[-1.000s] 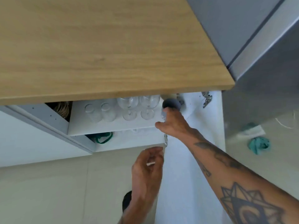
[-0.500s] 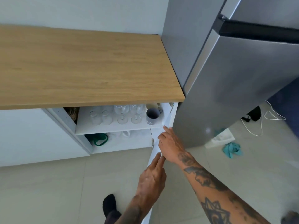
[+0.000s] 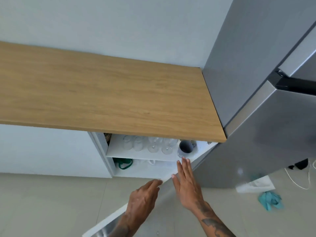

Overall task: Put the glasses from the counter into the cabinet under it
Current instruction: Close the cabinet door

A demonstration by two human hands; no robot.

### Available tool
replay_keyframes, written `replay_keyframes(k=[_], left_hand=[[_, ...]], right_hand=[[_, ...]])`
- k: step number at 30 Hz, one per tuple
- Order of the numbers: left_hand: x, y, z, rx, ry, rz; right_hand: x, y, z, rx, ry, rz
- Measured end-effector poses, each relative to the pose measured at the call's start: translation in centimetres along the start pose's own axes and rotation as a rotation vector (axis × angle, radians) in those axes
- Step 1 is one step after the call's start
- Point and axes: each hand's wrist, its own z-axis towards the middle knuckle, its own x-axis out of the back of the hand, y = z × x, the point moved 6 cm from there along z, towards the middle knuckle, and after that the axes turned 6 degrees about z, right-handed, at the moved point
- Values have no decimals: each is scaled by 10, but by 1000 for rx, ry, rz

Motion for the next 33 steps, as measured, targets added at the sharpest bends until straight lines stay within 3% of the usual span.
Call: replay_keyframes(k=[4,10,16,28,33], left_hand=[[16,-37,22,-33,65,175],[27,-68,48,123,140,304],[26,-73,73,274,82,350],[29,-78,110,317,163,415],[27,-75,117,321,187,408]], right_hand=[[-6,-16,23,27,9,-58],[-10,-35,54,47,-8,-133],[-8,-34,71,109,24,-146],[-13,-18,65,198,-135,41],[17,-48,79,335,-98,208]])
